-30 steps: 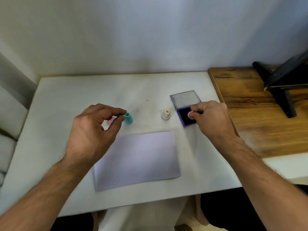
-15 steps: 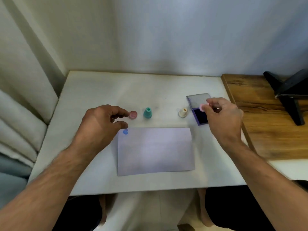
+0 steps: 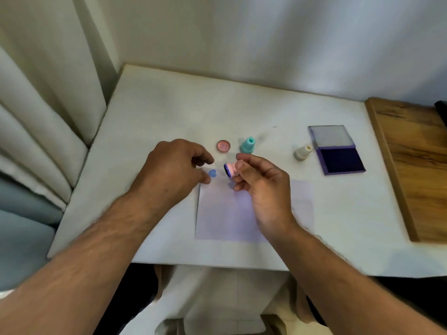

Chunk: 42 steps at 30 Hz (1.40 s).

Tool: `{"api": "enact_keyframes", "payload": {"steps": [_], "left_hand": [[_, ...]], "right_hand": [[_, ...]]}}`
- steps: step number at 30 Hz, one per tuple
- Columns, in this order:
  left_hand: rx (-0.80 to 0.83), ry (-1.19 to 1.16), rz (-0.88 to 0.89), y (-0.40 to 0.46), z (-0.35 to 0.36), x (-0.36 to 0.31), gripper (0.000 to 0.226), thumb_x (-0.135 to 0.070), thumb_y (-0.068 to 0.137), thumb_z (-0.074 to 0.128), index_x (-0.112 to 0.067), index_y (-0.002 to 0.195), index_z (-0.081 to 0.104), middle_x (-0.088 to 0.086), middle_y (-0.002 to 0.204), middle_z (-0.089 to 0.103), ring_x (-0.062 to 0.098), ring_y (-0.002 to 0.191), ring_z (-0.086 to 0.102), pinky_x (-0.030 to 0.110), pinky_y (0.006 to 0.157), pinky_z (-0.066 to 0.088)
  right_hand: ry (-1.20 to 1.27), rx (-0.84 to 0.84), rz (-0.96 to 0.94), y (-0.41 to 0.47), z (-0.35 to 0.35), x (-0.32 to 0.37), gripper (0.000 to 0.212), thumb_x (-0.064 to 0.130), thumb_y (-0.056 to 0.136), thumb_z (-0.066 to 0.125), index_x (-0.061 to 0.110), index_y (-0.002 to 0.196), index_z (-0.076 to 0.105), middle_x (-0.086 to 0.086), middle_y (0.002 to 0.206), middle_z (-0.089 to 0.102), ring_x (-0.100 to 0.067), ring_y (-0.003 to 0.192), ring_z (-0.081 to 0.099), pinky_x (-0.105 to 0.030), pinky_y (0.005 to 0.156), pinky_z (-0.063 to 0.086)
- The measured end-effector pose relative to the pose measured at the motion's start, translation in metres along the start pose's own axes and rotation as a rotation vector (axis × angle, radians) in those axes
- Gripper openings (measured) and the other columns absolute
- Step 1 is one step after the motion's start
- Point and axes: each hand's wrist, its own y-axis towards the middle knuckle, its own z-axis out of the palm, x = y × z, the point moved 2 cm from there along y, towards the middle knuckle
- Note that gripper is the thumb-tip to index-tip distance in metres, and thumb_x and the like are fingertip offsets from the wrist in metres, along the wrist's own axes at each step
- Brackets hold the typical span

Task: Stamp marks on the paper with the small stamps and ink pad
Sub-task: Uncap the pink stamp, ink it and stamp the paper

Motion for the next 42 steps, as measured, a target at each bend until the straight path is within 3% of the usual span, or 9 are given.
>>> {"api": "enact_keyframes", "payload": {"steps": [6, 11, 17, 22, 29, 33, 38, 42], "left_hand": [[0.019, 0.035, 0.019, 0.005, 0.002, 0.003, 0.036, -0.021, 0.073, 0.082, -0.032, 0.106, 0.074, -0.008, 0.096, 0.07, 0.014, 0.093, 0.065, 0.024, 0.086, 0.049], [0.095, 0.161, 0.038, 0.008, 0.007, -0.002, 0.037, -0.024, 0.078, 0.079, -0.031, 0.113, 0.072, -0.007, 0.087, 0.057, 0.011, 0.083, 0.054, 0.017, 0.076, 0.037], [0.082, 0.199, 0.055, 0.009, 0.011, 0.0, 0.035, -0.025, 0.079, 0.078, -0.031, 0.112, 0.072, -0.007, 0.088, 0.055, 0.011, 0.084, 0.052, 0.017, 0.075, 0.037], [0.049, 0.203, 0.089, 0.007, 0.01, 0.001, 0.031, -0.024, 0.078, 0.078, -0.03, 0.108, 0.073, -0.006, 0.09, 0.058, 0.013, 0.089, 0.059, 0.018, 0.076, 0.041], [0.032, 0.236, 0.125, 0.007, 0.011, 0.001, 0.028, -0.023, 0.077, 0.077, -0.03, 0.104, 0.074, -0.008, 0.09, 0.059, 0.016, 0.094, 0.064, 0.023, 0.08, 0.048], [0.034, 0.234, 0.11, 0.012, 0.015, 0.001, 0.028, -0.023, 0.077, 0.077, -0.029, 0.104, 0.074, -0.005, 0.101, 0.068, 0.016, 0.094, 0.065, 0.022, 0.077, 0.047], [0.07, 0.254, 0.093, 0.014, 0.014, -0.003, 0.028, -0.023, 0.077, 0.078, -0.028, 0.104, 0.074, -0.004, 0.102, 0.071, 0.016, 0.096, 0.065, 0.025, 0.081, 0.051], [0.077, 0.288, 0.097, 0.014, 0.013, -0.004, 0.028, -0.024, 0.079, 0.077, -0.027, 0.106, 0.074, -0.005, 0.103, 0.07, 0.016, 0.098, 0.065, 0.027, 0.084, 0.052]], "right_hand": [[-0.047, 0.008, -0.049, 0.0, -0.003, -0.007, 0.017, 0.004, 0.09, 0.066, 0.01, 0.104, 0.072, 0.0, 0.076, 0.075, -0.016, 0.06, 0.063, -0.025, 0.06, 0.055], [-0.123, -0.014, -0.102, -0.002, -0.004, -0.007, 0.019, 0.01, 0.088, 0.067, 0.014, 0.106, 0.072, 0.004, 0.077, 0.074, -0.009, 0.06, 0.062, -0.023, 0.059, 0.056], [-0.29, -0.06, -0.175, -0.005, -0.002, -0.014, 0.025, 0.022, 0.086, 0.073, 0.019, 0.11, 0.073, 0.001, 0.089, 0.073, -0.015, 0.07, 0.065, -0.024, 0.062, 0.057], [-0.432, -0.057, -0.306, -0.008, -0.001, -0.019, 0.023, 0.025, 0.088, 0.07, 0.022, 0.111, 0.072, 0.0, 0.101, 0.073, -0.019, 0.087, 0.069, -0.037, 0.076, 0.06], [-0.588, -0.064, -0.479, -0.011, 0.008, -0.014, 0.024, 0.012, 0.086, 0.073, 0.016, 0.109, 0.074, 0.006, 0.097, 0.072, -0.004, 0.084, 0.068, -0.013, 0.078, 0.053], [-0.83, -0.026, -0.574, -0.005, 0.007, -0.004, 0.027, 0.017, 0.084, 0.075, 0.016, 0.111, 0.075, 0.003, 0.091, 0.075, -0.005, 0.076, 0.065, -0.018, 0.077, 0.055], [-0.975, 0.056, -0.563, -0.002, 0.003, 0.003, 0.029, 0.027, 0.085, 0.074, 0.022, 0.114, 0.073, 0.004, 0.1, 0.077, -0.016, 0.089, 0.068, -0.035, 0.08, 0.057], [-1.039, 0.071, -0.54, 0.0, 0.007, 0.005, 0.018, 0.023, 0.09, 0.069, 0.024, 0.106, 0.076, 0.003, 0.092, 0.077, -0.017, 0.087, 0.067, -0.034, 0.08, 0.056]]}}
